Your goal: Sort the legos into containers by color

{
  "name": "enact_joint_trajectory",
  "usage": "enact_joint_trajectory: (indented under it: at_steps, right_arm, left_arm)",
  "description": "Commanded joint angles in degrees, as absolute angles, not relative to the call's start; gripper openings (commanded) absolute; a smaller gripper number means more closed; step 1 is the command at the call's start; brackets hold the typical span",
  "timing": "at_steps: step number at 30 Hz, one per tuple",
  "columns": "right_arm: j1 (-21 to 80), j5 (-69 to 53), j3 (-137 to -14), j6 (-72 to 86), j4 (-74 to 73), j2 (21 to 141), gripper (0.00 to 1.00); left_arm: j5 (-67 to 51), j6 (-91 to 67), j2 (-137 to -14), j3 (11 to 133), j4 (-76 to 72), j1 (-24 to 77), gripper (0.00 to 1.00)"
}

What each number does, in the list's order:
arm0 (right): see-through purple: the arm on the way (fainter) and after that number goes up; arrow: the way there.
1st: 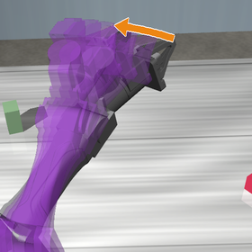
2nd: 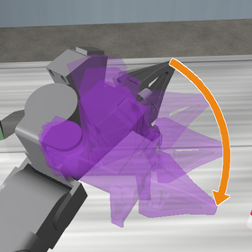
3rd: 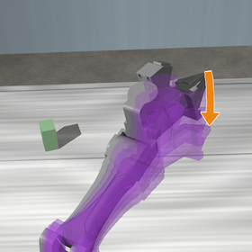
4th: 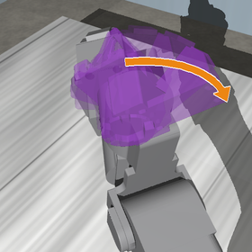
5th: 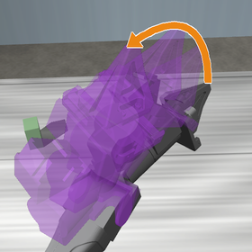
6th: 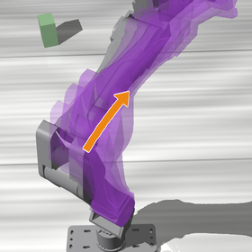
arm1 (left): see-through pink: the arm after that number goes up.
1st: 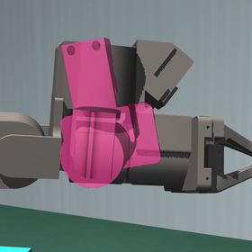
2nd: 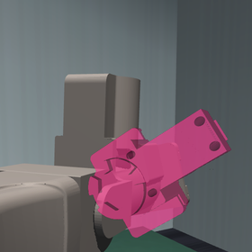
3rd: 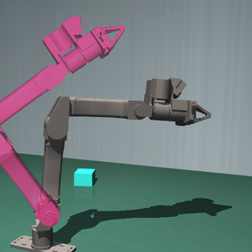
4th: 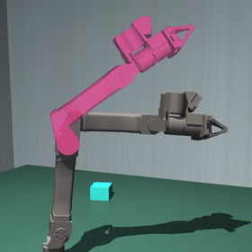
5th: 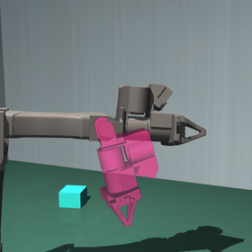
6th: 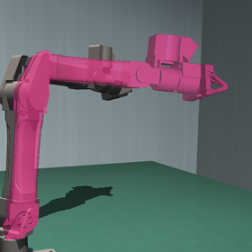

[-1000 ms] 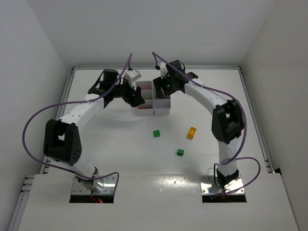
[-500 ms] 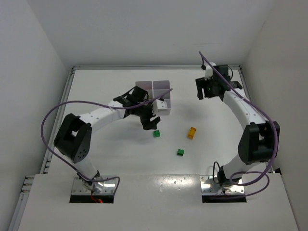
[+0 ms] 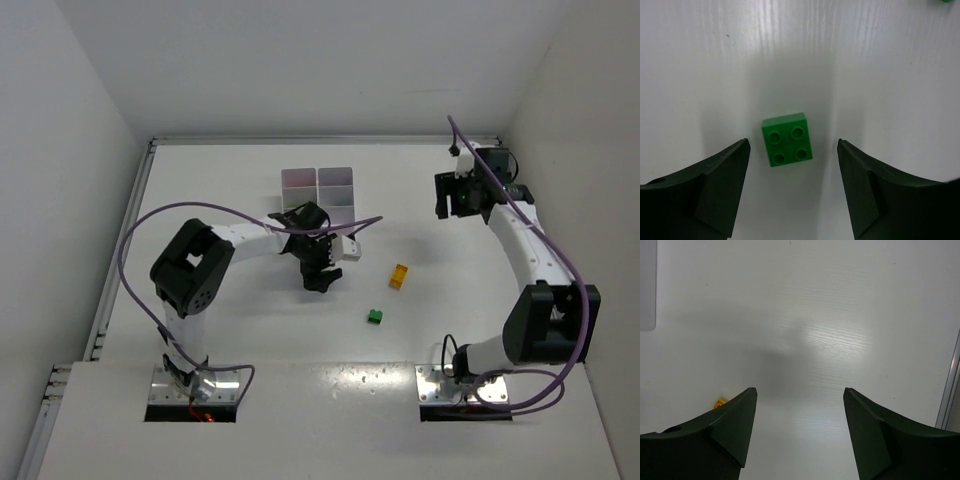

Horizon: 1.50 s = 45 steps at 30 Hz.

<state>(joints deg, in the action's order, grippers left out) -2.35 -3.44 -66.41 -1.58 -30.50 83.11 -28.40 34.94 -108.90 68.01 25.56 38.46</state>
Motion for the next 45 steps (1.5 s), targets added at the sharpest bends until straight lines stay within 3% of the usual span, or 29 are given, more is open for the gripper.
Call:
enact_joint_trajectory:
  at_steps: [1, 7, 10, 11, 14, 15, 17, 23, 28, 45]
  right_arm:
    - [-3.4, -4.4, -65.4, -2.0, -30.3, 81.0, 0.71]
    - [-4.6, -5.4, -64.9, -2.0, -30.8, 80.5, 0.71]
    - [-5.1, -5.4, -64.9, -2.0, -30.8, 80.0, 0.71]
    - [-5.1, -6.0, -64.9, -2.0, -30.8, 80.0, 0.71]
    - [-5.1, -6.0, -64.9, -2.0, -30.8, 80.0, 0.71]
    - [-5.1, -6.5, -64.9, -2.0, -30.8, 80.6, 0.71]
    - [-5.1, -6.5, -65.5, -2.0, -30.8, 81.1, 0.71]
    - [-4.6, -9.7, -66.1, -1.5, -30.2, 81.7, 0.71]
    - [-4.0, -10.7, -66.1, -0.4, -29.6, 82.3, 0.71]
    - [-4.6, -11.3, -67.9, 0.2, -29.6, 83.3, 0.71]
  left_arm:
    - [-27.6, 35.2, -110.5, 71.0, 25.5, 39.4, 0.75]
    - [-27.6, 33.6, -112.1, 72.1, 25.0, 39.4, 0.68]
    - [-27.6, 33.6, -112.1, 72.1, 25.0, 39.4, 0.54]
    - [-27.6, 33.6, -112.1, 72.1, 25.0, 39.4, 0.43]
    - [-27.6, 33.6, -110.0, 72.1, 25.0, 39.4, 0.27]
    - [-27.6, 33.6, -109.1, 71.5, 25.0, 39.4, 0.17]
    - [-29.0, 33.6, -106.9, 72.1, 26.9, 39.4, 0.11]
    - [-32.5, 19.3, -99.7, 85.8, 28.7, 36.0, 0.10]
    - [-29.9, -1.2, -107.1, 99.4, 26.9, 30.9, 0.02]
    - [-26.6, -24.6, -118.7, 107.0, 17.0, 29.0, 0.00]
